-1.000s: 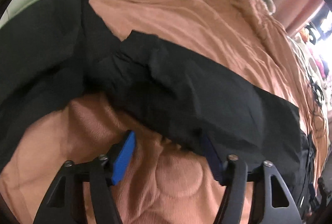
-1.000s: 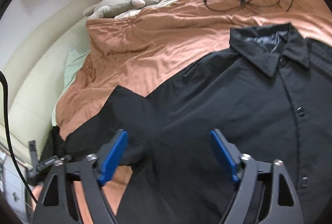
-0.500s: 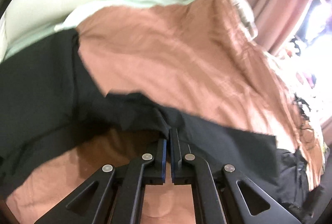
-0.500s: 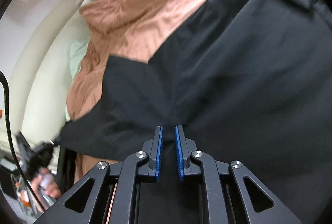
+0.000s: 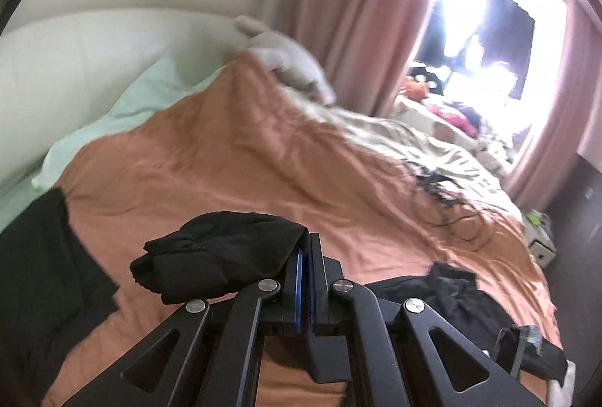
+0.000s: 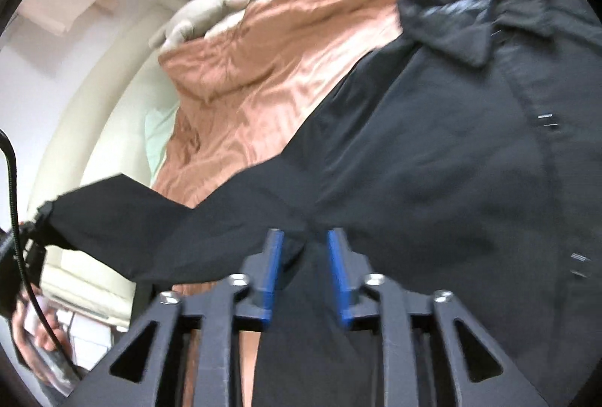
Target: Fold large clothes
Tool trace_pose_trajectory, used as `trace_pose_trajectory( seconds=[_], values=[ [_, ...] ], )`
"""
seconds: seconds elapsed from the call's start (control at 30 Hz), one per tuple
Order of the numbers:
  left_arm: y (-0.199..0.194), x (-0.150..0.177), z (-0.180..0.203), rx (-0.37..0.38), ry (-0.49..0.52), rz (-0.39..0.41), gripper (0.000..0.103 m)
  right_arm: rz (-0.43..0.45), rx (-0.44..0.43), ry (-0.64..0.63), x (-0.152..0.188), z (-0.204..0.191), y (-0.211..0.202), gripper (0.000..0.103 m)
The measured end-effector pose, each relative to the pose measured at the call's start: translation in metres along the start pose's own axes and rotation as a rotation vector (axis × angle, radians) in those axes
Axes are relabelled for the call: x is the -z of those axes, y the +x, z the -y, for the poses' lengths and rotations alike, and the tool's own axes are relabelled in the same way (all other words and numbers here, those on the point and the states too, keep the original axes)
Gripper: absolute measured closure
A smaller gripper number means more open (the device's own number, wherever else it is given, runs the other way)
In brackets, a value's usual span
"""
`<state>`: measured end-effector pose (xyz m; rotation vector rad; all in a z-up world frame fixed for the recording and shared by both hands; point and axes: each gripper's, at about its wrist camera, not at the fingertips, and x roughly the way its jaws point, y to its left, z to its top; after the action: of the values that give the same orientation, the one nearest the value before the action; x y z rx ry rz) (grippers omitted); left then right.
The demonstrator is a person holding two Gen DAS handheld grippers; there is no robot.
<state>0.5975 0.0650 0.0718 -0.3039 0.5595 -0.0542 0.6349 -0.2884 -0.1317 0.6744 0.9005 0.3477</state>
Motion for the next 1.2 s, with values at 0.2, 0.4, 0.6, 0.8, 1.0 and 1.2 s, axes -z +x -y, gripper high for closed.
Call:
trace_pose_trajectory(
  seconds=[0.2,0.4,0.6,0.8,1.0,1.2],
  values=[
    [-0.020,-0.007,0.065,0.109,0.060,0.012,0.101,0.094,0.064,-0.040,0.009,0.009,-0.068,0.061],
    [-0.027,-0.003,0.129,0.198,0.131,0.000,0.101,0.174,0.110,-0.022,0.031,0.037,-0.132,0.052],
    [-0.027,0.010,0.191,0.273,0.192,-0.034,0.101,0.203,0.122,0.031,0.037,0.062,-0.158,0.052],
    [-0.010,0.030,0.242,0.330,0.258,-0.079,0.101,0.261,0.111,0.083,0.027,0.083,-0.179,0.052],
    [0.018,0.057,0.284,0.390,0.320,-0.142,0.101,0.307,0.114,0.190,0.019,0.119,-0.201,0.052],
    [0.065,0.098,0.325,0.448,0.365,-0.280,0.094,0.338,0.139,0.285,0.014,0.151,-0.215,0.052]
  ],
)
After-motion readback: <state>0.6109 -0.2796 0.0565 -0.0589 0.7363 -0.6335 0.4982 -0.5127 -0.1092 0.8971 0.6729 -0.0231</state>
